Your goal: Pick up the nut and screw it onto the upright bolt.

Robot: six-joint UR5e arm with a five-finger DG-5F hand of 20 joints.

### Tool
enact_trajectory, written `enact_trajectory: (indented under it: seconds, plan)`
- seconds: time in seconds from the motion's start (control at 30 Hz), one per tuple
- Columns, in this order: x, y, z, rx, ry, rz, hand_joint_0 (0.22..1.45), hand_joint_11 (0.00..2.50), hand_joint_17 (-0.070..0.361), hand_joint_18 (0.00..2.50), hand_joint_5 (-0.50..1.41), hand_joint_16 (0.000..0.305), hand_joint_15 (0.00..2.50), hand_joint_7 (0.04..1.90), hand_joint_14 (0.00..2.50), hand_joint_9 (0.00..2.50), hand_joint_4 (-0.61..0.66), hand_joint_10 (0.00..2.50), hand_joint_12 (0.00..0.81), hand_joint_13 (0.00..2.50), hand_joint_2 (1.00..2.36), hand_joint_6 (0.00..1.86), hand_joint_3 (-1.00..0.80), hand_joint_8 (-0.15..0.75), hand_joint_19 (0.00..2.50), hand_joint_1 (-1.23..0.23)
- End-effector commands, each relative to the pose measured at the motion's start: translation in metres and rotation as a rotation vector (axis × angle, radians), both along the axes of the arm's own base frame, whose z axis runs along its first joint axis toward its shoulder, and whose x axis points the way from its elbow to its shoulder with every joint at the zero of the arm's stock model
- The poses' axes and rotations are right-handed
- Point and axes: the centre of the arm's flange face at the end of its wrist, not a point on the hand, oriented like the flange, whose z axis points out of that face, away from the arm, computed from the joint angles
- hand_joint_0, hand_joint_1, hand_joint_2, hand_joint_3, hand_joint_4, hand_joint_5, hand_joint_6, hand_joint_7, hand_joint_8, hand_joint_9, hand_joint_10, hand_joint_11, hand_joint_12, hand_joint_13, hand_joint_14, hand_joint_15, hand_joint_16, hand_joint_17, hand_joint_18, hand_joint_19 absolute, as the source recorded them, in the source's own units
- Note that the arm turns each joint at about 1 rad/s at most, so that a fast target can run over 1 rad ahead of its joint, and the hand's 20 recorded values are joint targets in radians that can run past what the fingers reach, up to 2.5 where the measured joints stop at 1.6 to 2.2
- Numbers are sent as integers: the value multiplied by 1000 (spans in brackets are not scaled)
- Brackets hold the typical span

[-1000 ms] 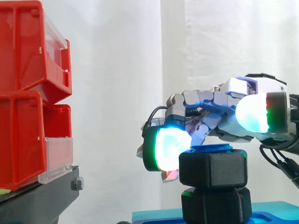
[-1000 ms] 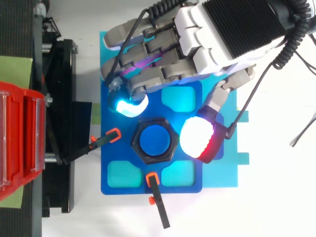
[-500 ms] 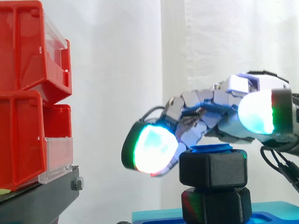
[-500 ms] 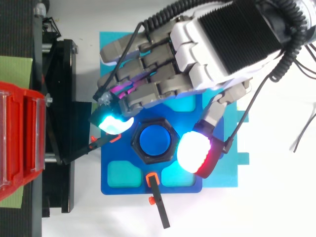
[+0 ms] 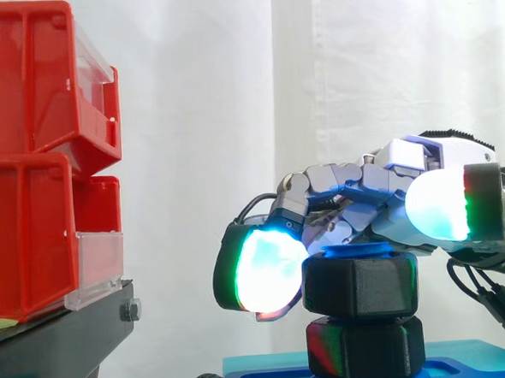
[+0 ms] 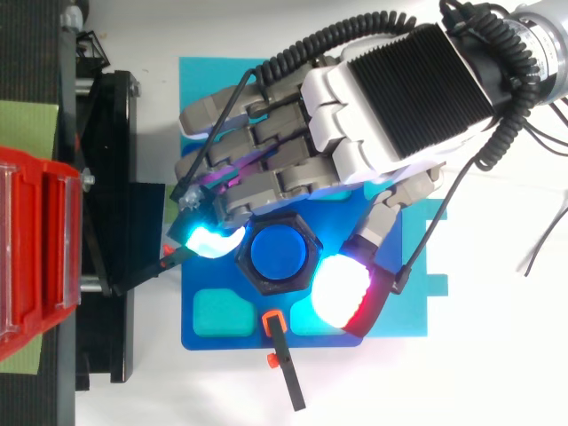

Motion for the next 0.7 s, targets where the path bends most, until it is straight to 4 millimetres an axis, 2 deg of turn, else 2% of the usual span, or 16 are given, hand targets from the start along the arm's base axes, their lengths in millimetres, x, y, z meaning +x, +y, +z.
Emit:
enact_trajectory:
  seconds: [0.0,0.27,0.57,0.67]
  plan:
    - [0,-2,-1,0,0,-2,489,0,62,226,-44,27,0,1267,0,745,216,0,245,523,1000,504,-500,227,0,-110]
    - [-1,-11,0,2,-1,-10,493,0,57,275,-12,25,0,1485,0,796,184,0,236,570,1000,502,-500,240,0,-118]
    - [-5,-24,-1,-3,0,-14,497,0,54,336,25,24,0,1643,0,880,129,0,224,638,1000,500,-500,248,0,-128]
    - [-7,-30,0,-4,0,-17,499,0,51,370,32,23,0,1616,0,916,111,0,217,662,1000,507,-500,247,0,-131]
